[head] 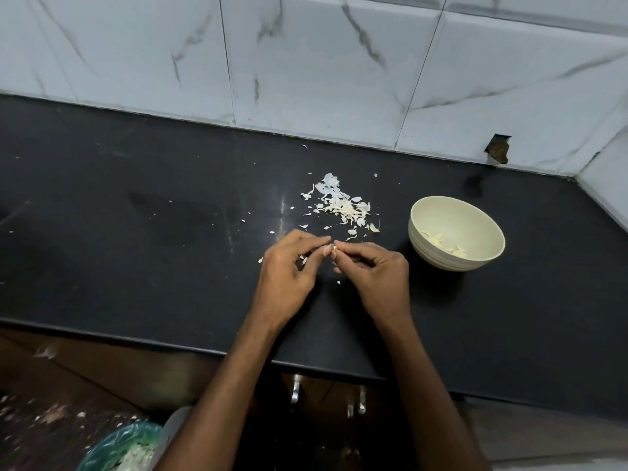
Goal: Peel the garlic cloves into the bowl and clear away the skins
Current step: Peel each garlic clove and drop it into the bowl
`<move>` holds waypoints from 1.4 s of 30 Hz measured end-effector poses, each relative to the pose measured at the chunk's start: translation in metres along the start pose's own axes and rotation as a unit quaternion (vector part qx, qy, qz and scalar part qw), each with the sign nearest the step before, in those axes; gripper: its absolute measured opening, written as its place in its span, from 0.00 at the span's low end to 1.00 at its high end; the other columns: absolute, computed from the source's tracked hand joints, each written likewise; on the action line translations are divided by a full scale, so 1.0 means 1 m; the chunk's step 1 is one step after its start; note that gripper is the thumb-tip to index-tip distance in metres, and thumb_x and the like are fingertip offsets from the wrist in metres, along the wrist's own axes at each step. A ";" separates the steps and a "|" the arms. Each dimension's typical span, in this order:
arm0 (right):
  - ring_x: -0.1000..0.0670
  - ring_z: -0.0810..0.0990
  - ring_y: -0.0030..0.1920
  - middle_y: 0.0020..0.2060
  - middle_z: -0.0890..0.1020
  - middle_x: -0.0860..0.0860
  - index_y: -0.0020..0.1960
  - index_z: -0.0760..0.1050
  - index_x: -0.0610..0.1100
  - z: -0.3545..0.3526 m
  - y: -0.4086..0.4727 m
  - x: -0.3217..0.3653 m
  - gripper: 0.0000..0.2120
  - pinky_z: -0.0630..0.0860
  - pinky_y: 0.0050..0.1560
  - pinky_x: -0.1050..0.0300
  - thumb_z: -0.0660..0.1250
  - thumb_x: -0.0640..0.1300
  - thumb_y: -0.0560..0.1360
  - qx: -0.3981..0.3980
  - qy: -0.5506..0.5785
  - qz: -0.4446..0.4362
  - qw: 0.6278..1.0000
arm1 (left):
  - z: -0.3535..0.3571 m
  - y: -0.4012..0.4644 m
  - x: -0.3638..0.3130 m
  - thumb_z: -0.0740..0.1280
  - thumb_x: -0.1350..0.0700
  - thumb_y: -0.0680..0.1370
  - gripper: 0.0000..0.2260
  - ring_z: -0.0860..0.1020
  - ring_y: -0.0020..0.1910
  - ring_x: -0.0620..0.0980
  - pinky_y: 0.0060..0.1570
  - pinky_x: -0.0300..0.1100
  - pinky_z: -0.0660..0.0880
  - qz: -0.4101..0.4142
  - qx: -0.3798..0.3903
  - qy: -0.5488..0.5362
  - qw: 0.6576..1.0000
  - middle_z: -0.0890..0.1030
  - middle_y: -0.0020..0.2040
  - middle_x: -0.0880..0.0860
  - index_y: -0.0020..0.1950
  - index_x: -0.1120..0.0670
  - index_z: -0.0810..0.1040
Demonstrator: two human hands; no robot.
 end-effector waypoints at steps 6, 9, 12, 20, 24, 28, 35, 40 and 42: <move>0.52 0.88 0.39 0.41 0.88 0.51 0.51 0.88 0.44 0.000 -0.003 0.001 0.07 0.84 0.42 0.56 0.77 0.37 0.75 -0.005 -0.044 -0.022 0.999 | 0.005 -0.002 -0.002 0.75 0.61 0.78 0.06 0.78 0.41 0.36 0.42 0.26 0.69 0.000 0.024 -0.020 1.000 0.85 0.47 0.47 0.54 0.55 0.89; 0.56 0.87 0.40 0.43 0.88 0.51 0.51 0.88 0.43 0.000 -0.005 0.009 0.07 0.85 0.47 0.54 0.77 0.37 0.74 -0.013 -0.087 -0.065 0.994 | 0.008 -0.003 -0.003 0.76 0.60 0.78 0.07 0.78 0.41 0.37 0.44 0.28 0.69 0.011 0.039 -0.009 0.999 0.85 0.46 0.45 0.54 0.53 0.89; 0.56 0.86 0.41 0.44 0.87 0.50 0.52 0.88 0.42 0.005 -0.008 0.017 0.07 0.85 0.47 0.52 0.76 0.37 0.75 -0.006 -0.141 -0.107 0.984 | 0.007 -0.003 -0.004 0.75 0.60 0.78 0.07 0.80 0.42 0.40 0.43 0.33 0.72 0.025 0.042 0.015 0.999 0.85 0.45 0.45 0.53 0.52 0.89; 0.47 0.85 0.43 0.46 0.86 0.48 0.53 0.85 0.44 0.019 -0.015 0.025 0.06 0.83 0.46 0.44 0.73 0.39 0.77 0.016 -0.229 -0.176 0.957 | 0.006 -0.006 -0.007 0.72 0.58 0.77 0.03 0.80 0.42 0.47 0.46 0.49 0.78 0.049 0.019 0.100 0.994 0.84 0.43 0.47 0.48 0.55 0.86; 0.48 0.85 0.43 0.46 0.86 0.49 0.54 0.85 0.44 0.020 -0.017 0.029 0.06 0.82 0.46 0.45 0.72 0.38 0.78 0.024 -0.234 -0.193 0.953 | 0.007 -0.004 0.000 0.72 0.60 0.77 0.01 0.78 0.40 0.47 0.43 0.43 0.76 0.016 0.026 0.096 0.995 0.81 0.42 0.48 0.45 0.55 0.82; 0.51 0.86 0.42 0.43 0.87 0.52 0.52 0.86 0.45 0.016 -0.013 0.023 0.05 0.83 0.46 0.45 0.72 0.39 0.78 0.029 -0.152 -0.151 0.976 | 0.006 -0.005 0.006 0.73 0.61 0.76 0.03 0.77 0.36 0.44 0.38 0.33 0.71 -0.033 0.034 0.044 0.998 0.81 0.39 0.50 0.44 0.56 0.80; 0.48 0.87 0.40 0.41 0.88 0.43 0.53 0.84 0.34 0.017 -0.006 0.008 0.05 0.83 0.45 0.58 0.73 0.32 0.77 0.075 0.175 0.032 0.981 | 0.014 -0.008 0.033 0.73 0.59 0.79 0.05 0.80 0.42 0.50 0.47 0.42 0.78 -0.174 0.032 -0.301 0.937 0.85 0.42 0.57 0.50 0.61 0.83; 0.48 0.87 0.45 0.43 0.88 0.41 0.54 0.83 0.33 0.016 -0.007 0.010 0.07 0.82 0.46 0.56 0.73 0.32 0.76 0.070 0.205 0.025 0.976 | 0.019 -0.012 0.036 0.71 0.62 0.80 0.06 0.76 0.41 0.49 0.45 0.39 0.74 -0.199 0.030 -0.357 0.912 0.83 0.44 0.59 0.52 0.64 0.84; 0.48 0.87 0.45 0.44 0.88 0.42 0.54 0.84 0.35 0.014 -0.007 0.010 0.07 0.82 0.45 0.57 0.74 0.33 0.76 0.067 0.198 0.022 0.978 | 0.016 -0.011 0.034 0.72 0.64 0.79 0.05 0.78 0.40 0.46 0.44 0.37 0.75 -0.196 0.023 -0.341 0.919 0.84 0.44 0.56 0.53 0.64 0.83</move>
Point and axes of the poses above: each hand's wrist, its own y-axis towards the middle knuckle, its own z-axis out of the palm, x = y × z, the point moved 10 cm from there along y, towards the middle knuckle
